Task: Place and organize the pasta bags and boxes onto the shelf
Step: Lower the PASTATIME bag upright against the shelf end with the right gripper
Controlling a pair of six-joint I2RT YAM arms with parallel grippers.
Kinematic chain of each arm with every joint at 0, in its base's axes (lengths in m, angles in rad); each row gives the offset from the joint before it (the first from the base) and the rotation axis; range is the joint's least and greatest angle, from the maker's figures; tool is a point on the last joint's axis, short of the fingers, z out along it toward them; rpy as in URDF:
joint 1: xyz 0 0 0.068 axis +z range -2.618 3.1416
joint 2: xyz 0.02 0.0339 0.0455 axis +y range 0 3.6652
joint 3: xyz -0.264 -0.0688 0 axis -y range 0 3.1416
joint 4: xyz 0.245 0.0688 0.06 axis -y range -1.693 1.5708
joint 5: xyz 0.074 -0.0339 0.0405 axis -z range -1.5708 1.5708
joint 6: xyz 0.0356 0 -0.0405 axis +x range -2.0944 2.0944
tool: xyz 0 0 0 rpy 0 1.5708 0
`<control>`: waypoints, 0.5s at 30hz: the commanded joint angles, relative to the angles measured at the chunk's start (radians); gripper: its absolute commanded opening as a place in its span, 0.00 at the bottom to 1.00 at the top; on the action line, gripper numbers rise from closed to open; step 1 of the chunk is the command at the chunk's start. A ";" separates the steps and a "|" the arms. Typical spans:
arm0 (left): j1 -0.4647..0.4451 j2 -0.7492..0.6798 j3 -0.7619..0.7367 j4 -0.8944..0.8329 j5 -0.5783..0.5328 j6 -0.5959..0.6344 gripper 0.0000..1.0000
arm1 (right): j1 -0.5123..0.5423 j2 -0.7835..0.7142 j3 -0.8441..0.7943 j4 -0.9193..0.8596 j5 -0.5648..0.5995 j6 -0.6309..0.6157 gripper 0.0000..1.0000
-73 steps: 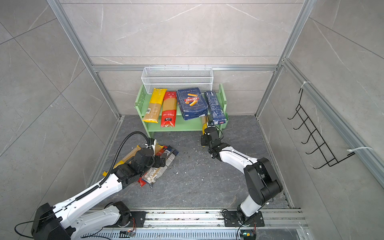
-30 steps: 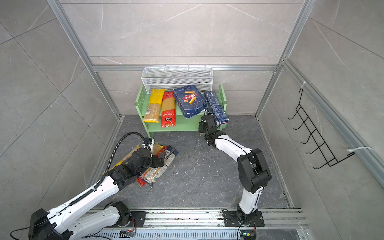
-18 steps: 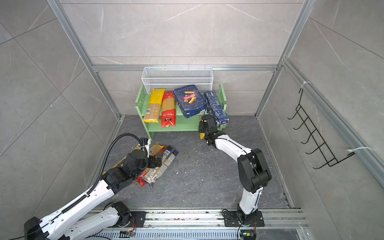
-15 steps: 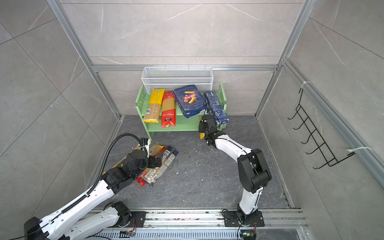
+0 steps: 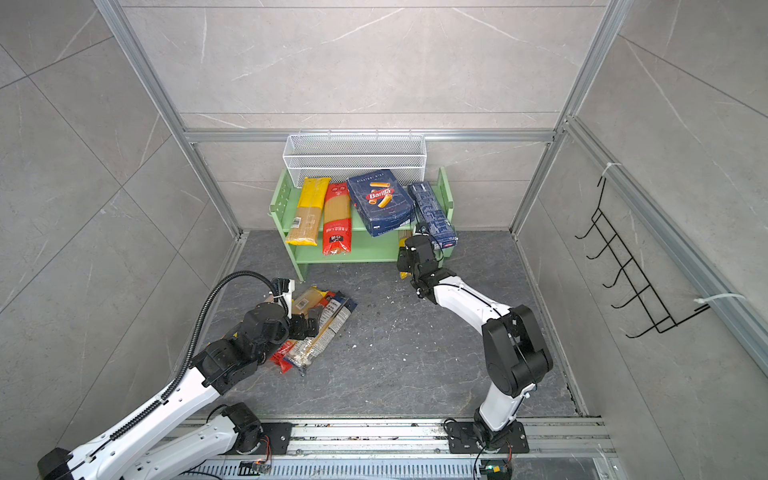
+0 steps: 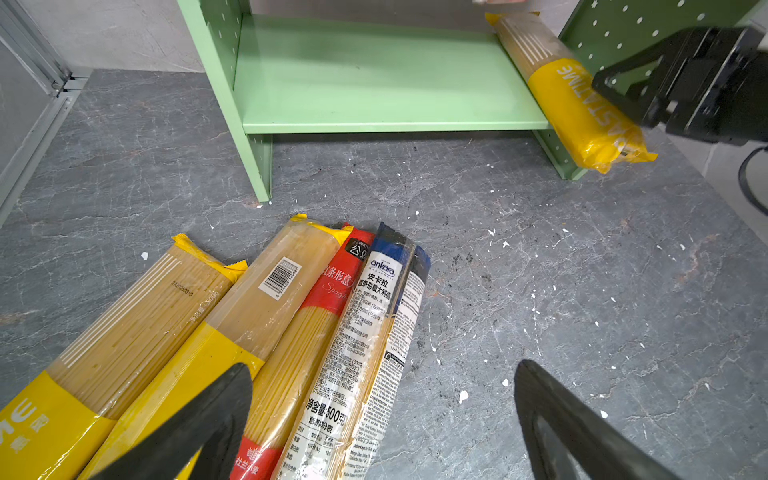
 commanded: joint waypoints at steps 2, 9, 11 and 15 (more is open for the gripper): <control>0.003 -0.023 0.000 -0.027 0.023 -0.028 1.00 | 0.002 -0.032 -0.056 -0.005 0.048 0.051 0.63; 0.004 -0.052 -0.006 -0.048 0.029 -0.045 1.00 | 0.010 -0.010 -0.076 0.004 0.042 0.069 0.65; 0.004 -0.063 -0.009 -0.055 0.028 -0.050 1.00 | 0.011 -0.004 -0.072 0.003 0.032 0.068 0.65; 0.004 -0.077 -0.018 -0.062 0.027 -0.056 1.00 | 0.016 0.015 -0.060 -0.014 0.025 0.072 0.66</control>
